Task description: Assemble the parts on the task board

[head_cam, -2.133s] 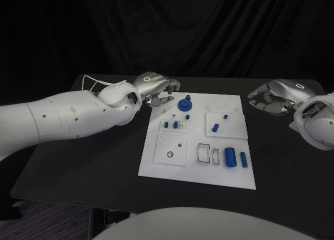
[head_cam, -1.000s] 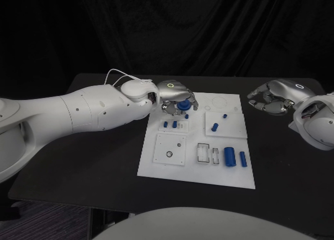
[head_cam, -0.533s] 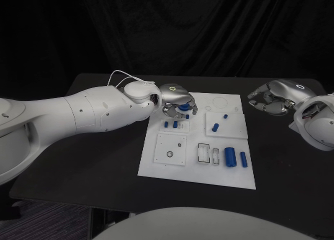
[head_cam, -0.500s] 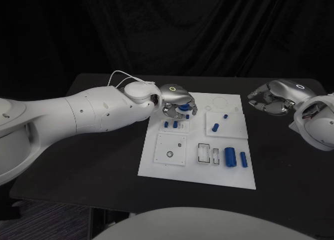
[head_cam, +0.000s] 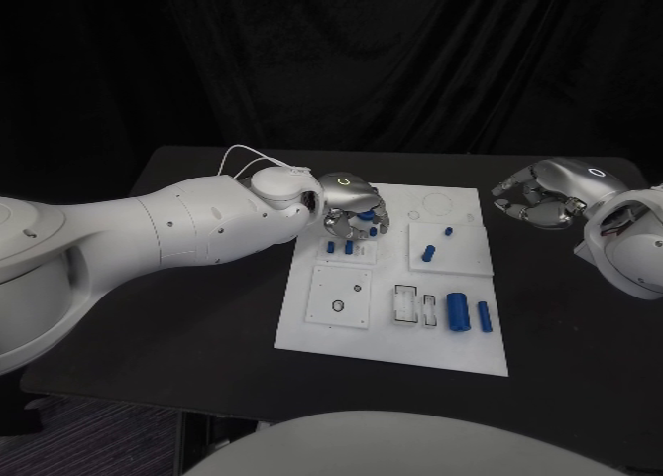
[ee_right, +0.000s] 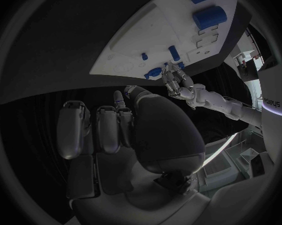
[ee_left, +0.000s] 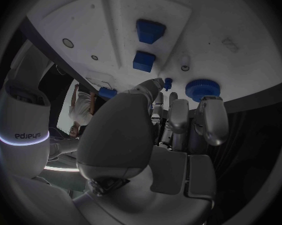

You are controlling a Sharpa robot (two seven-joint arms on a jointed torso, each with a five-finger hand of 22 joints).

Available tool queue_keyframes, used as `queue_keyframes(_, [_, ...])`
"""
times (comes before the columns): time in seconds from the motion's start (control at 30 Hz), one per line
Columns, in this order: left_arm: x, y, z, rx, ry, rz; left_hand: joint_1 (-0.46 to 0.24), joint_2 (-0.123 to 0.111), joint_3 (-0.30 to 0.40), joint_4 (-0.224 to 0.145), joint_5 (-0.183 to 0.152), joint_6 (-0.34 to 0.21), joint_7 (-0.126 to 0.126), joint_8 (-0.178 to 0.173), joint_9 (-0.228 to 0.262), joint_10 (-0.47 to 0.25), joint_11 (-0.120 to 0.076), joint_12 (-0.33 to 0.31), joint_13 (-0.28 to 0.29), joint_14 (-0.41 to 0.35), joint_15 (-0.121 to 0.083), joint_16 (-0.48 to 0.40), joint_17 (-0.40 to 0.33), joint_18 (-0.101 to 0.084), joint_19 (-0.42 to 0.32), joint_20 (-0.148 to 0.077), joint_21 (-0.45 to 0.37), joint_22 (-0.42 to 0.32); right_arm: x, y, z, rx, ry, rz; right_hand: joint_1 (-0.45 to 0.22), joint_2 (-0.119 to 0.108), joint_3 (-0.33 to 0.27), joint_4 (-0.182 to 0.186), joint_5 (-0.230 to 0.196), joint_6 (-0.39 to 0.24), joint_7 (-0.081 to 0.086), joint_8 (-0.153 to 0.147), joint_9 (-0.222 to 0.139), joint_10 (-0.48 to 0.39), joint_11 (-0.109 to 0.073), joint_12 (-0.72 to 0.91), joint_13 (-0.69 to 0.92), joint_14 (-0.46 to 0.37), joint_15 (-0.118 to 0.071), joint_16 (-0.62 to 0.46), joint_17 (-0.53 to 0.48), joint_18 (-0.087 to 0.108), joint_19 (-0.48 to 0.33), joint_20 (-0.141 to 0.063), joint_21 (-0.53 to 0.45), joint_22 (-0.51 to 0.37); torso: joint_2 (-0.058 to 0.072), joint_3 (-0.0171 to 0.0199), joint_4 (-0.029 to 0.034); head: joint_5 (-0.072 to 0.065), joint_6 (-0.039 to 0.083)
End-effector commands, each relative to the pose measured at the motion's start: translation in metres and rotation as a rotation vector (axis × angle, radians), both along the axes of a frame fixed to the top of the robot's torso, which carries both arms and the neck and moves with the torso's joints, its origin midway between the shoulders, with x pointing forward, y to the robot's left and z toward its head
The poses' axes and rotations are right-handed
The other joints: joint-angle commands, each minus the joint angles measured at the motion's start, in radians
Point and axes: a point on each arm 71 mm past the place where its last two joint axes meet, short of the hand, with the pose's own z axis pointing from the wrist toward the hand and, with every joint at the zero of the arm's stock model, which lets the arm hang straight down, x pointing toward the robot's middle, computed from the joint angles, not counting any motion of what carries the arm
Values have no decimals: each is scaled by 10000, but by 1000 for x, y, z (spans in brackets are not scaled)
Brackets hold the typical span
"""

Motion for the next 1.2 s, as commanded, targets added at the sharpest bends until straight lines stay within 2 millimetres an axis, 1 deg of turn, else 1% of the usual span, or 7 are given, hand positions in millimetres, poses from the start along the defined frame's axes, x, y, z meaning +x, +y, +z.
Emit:
queue_keyframes(0.03, [0, -1, -3, 95, 110, 25, -33, 69, 11, -20, -21, 120, 11, 57, -25, -3, -4, 4, -44, -63, 22, -29, -69, 1, 53, -28, 19, 1721, -1, 0, -1, -27, 63, -1, -74, -59, 62, 12, 52, 77, 18, -49, -10, -58, -10, -45, -579, 514, 30, -52, 1, 136, 218, 66, -65, 1930, 0, 4, -8, -17, 2])
queue_keyframes(0.27, [3, -2, -6, 94, 70, 112, -66, 82, 68, -15, -94, 205, -13, 7, -80, -124, 0, -99, -168, -98, 27, -63, -150, 9, 26, -29, -16, 1708, -1, -1, -1, -42, 95, -41, -74, -59, 62, 12, 52, 77, 18, -49, -10, -58, -10, -45, -579, 514, 30, -52, 1, 136, 218, 66, -65, 1930, 2, -4, -11, -36, 2])
queue_keyframes(0.53, [4, -4, -9, 63, 34, 101, -92, 135, 173, -34, -119, 597, -4, 24, -139, -189, -31, -254, -421, -152, 11, -101, -261, 29, -47, -30, -112, 1680, -1, -1, -1, -42, 108, -34, -82, -60, 66, 11, 53, 74, 18, -53, -12, -63, -10, -51, -592, 514, 30, -52, 0, 136, 217, 66, -69, 1928, 9, -5, -23, -44, 2])
queue_keyframes(0.7, [5, -4, -10, 21, -25, 84, -91, 194, 231, -58, -126, 884, 60, 68, -150, 17, -78, -211, -521, -126, -21, -66, -251, 27, -43, -36, -106, 1683, -1, 0, -1, -41, 111, -25, -86, -60, 68, 11, 54, 72, 18, -55, -13, -66, -10, -55, -599, 514, 31, -52, -1, 137, 216, 67, -72, 1928, 9, 0, -33, -29, 2])
queue_keyframes(1.03, [7, -4, -11, 3, -74, 91, -56, 313, 323, -137, -134, 1304, 188, 105, -161, 587, -189, -84, -704, 64, -110, 92, -125, 0, 55, -62, 18, 1722, -1, 0, -1, -45, 117, -22, -86, -60, 68, 11, 54, 72, 18, -55, -13, -66, -10, -55, -599, 514, 31, -52, -1, 137, 216, 67, -72, 1928, 3, 5, -11, -59, 2])
queue_keyframes(1.13, [7, -4, -12, -13, -87, 81, -41, 347, 332, -187, -120, 1403, 278, 88, -169, 867, -309, 4, -743, 110, -182, 119, -120, -8, 87, -75, 57, 1733, -1, 0, -1, -47, 120, -19, -86, -60, 68, 11, 54, 72, 18, -55, -13, -66, -10, -55, -599, 514, 31, -52, -1, 137, 216, 67, -72, 1928, 0, 6, -7, -59, 2])
queue_keyframes(1.2, [7, -4, -12, -38, -113, 79, -28, 374, 336, -233, -98, 1460, 380, 63, -177, 1077, -487, 55, -776, 154, -298, 144, -106, -24, 140, -86, 126, 1754, -1, 0, -1, -48, 123, -16, -86, -60, 68, 11, 54, 72, 18, -55, -13, -66, -10, -55, -599, 514, 31, -52, -1, 137, 216, 67, -72, 1928, 1, 6, -9, -56, 2])
